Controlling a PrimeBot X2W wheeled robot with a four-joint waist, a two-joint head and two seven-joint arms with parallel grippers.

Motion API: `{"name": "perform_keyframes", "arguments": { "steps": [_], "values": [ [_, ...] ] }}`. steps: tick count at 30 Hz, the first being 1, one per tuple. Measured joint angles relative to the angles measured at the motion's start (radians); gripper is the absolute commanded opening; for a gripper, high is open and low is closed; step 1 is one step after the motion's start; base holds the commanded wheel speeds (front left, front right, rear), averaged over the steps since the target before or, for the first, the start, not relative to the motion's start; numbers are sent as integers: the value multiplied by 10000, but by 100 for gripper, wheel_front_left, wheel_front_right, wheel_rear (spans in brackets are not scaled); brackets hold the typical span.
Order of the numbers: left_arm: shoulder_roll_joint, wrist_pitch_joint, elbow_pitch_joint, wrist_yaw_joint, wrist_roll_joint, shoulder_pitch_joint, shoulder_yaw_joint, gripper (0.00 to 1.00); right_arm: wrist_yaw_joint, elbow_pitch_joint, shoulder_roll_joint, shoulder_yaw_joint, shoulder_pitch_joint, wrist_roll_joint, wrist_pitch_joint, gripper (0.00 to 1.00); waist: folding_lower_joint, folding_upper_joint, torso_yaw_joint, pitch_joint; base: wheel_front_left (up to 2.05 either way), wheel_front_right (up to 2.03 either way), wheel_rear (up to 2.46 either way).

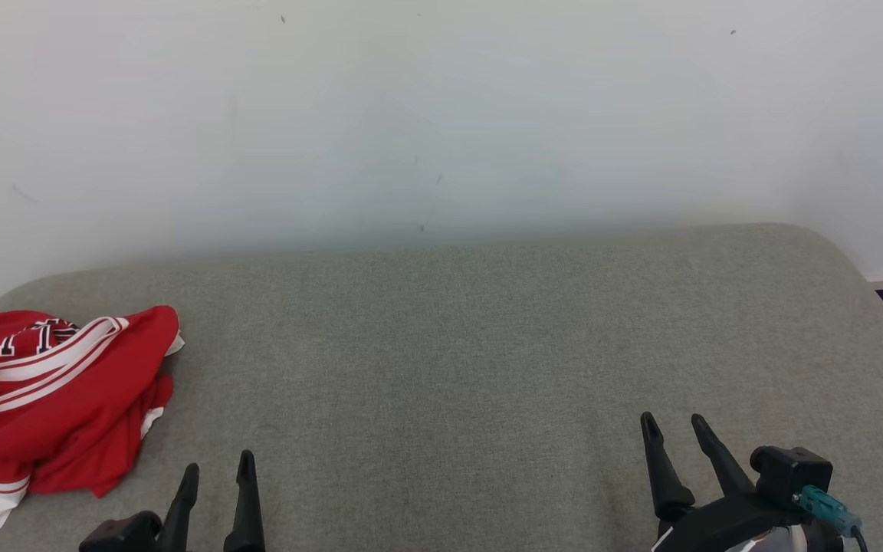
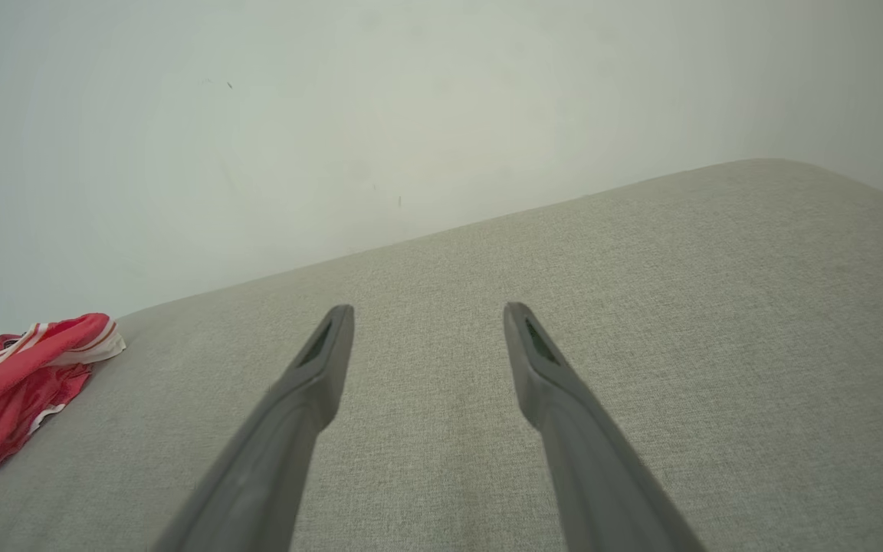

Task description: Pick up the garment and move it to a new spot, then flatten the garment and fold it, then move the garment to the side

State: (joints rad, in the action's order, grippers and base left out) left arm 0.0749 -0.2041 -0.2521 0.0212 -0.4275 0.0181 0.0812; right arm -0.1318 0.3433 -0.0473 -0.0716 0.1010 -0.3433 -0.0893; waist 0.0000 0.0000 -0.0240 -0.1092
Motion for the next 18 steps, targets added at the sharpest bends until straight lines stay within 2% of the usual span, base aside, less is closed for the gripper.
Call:
{"name": "perform_keyframes", "arguments": {
  "steps": [18],
  "values": [
    [31,-366,-211,228,1034,-99,52,100,0,213,-10,52,-1,1455,-138,100,0,0,-54,-220,0,0,0]
  ]
}}
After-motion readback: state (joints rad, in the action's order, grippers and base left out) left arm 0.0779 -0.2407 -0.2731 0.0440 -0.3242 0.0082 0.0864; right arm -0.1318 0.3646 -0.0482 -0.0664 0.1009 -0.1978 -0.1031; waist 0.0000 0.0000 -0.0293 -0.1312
